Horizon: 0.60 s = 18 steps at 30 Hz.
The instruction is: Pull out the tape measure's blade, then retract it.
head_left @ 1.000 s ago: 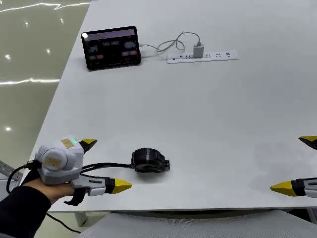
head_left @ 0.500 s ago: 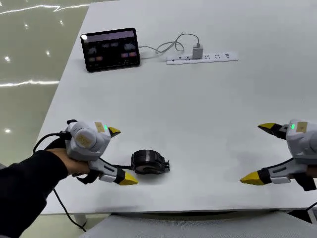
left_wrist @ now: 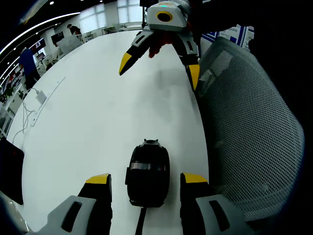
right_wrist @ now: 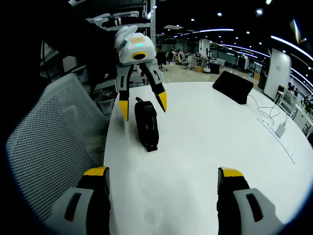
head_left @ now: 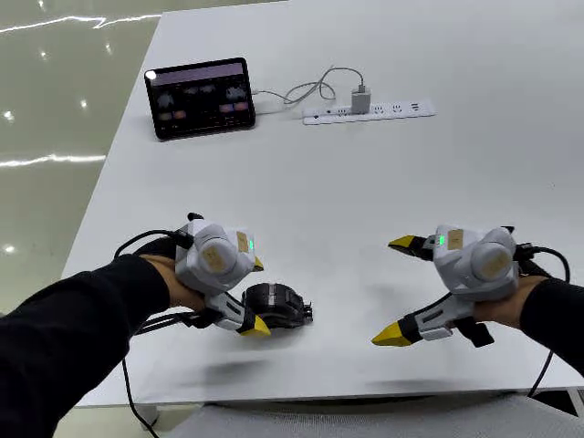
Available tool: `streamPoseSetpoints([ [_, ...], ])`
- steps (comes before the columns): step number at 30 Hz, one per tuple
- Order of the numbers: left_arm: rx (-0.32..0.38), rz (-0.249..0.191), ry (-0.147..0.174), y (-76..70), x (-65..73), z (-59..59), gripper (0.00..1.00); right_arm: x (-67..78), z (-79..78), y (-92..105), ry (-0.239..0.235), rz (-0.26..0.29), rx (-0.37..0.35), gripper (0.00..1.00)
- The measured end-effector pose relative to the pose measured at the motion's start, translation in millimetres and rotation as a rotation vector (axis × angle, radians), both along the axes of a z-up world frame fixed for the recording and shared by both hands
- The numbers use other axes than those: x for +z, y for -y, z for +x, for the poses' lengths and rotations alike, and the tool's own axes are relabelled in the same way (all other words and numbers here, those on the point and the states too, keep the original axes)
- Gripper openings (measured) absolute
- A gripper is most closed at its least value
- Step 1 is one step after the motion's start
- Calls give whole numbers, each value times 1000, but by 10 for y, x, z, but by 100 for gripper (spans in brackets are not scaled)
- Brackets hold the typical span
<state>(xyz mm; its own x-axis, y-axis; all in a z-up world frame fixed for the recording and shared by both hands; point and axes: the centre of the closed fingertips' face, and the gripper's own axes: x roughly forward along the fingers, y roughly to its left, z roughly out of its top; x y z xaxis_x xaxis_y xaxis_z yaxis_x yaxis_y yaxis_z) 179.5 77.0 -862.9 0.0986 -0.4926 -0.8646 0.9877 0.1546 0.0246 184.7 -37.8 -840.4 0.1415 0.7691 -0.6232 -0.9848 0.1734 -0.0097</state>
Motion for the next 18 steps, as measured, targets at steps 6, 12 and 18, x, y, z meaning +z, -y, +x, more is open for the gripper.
streamPoseSetpoints([
  [6, -41, 72, 25, -25, -173, 17, 33, -106, 27, -281, -11, -2, 47, 71],
  [12, -15, 68, 49, -23, -191, 78, 32, -243, -23, -530, -48, -1, 94, 56],
  [18, -19, 73, 76, -15, -195, 50, 32, -374, -79, -690, -35, -34, 162, 39],
])
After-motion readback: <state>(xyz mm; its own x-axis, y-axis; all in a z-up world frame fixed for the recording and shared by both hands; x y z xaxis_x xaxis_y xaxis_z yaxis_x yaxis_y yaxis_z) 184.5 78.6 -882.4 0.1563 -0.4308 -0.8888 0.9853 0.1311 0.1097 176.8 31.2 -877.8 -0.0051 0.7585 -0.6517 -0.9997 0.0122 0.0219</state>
